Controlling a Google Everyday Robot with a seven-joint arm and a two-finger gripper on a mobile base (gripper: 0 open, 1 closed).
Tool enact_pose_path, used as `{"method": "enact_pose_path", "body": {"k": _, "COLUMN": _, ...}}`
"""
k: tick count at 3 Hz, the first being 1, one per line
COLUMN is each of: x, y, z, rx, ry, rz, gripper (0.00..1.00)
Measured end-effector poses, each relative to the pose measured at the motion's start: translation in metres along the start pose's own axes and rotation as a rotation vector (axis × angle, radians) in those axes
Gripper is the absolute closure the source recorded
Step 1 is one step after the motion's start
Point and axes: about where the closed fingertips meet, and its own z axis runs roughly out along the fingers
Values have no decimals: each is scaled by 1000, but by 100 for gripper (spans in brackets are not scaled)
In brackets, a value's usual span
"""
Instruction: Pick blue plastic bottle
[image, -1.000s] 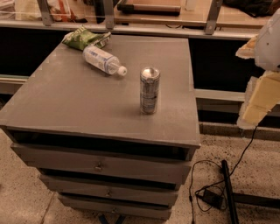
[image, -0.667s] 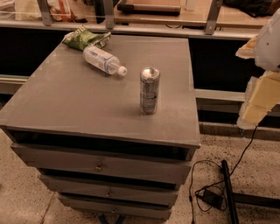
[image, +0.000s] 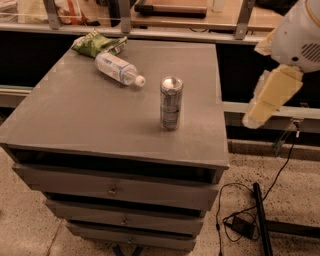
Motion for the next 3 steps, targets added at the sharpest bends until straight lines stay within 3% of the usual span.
{"method": "enact_pose_path", "body": {"k": 2, "x": -64, "y": -65, "z": 23, "rx": 77, "ry": -181, "rz": 90, "gripper": 0}}
{"method": "enact_pose_path", "body": {"k": 3, "x": -94, "y": -93, "z": 40, "rx": 157, "ry": -236, "rz": 125, "gripper": 0}}
